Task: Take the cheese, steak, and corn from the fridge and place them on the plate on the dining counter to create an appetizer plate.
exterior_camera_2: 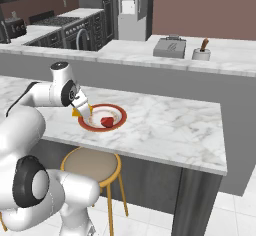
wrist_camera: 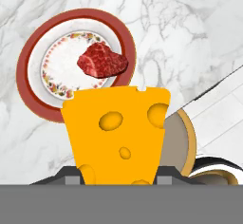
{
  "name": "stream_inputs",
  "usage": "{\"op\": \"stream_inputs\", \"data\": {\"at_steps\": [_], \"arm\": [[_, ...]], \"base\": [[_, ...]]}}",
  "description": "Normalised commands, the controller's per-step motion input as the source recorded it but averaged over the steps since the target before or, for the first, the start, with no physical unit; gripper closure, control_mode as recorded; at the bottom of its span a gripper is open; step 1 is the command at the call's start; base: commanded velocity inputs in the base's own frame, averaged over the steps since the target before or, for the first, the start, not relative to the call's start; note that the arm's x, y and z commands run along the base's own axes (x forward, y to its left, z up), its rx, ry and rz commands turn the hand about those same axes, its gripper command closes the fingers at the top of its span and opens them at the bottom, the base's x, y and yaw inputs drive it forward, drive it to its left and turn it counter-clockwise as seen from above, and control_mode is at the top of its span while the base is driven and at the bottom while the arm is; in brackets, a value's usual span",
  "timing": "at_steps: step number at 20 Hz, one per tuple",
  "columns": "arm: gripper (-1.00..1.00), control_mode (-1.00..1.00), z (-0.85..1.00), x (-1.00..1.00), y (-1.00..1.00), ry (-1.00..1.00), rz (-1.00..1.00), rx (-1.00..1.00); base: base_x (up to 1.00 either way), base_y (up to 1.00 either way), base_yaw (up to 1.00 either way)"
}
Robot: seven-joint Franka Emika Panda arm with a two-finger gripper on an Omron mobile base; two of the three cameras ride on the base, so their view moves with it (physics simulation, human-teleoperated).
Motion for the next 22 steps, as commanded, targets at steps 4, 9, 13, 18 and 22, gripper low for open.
{"op": "stream_inputs", "data": {"at_steps": [4,9,13,18,22], "arm": [[1.00,-1.00,-0.12,0.44,0.00,0.15,-0.10,0.00],[1.00,-1.00,-0.28,0.47,0.00,0.06,-0.10,0.00],[1.00,-1.00,-0.37,0.41,0.00,0.00,-0.09,0.00],[1.00,-1.00,-0.41,0.39,0.00,0.00,-0.08,0.00],[1.00,-1.00,-0.32,0.42,0.00,0.00,-0.06,0.00]], "base": [[0.00,0.00,0.00],[0.00,0.00,0.00],[0.00,0.00,0.00],[0.00,0.00,0.00],[0.00,0.00,0.00]]}}
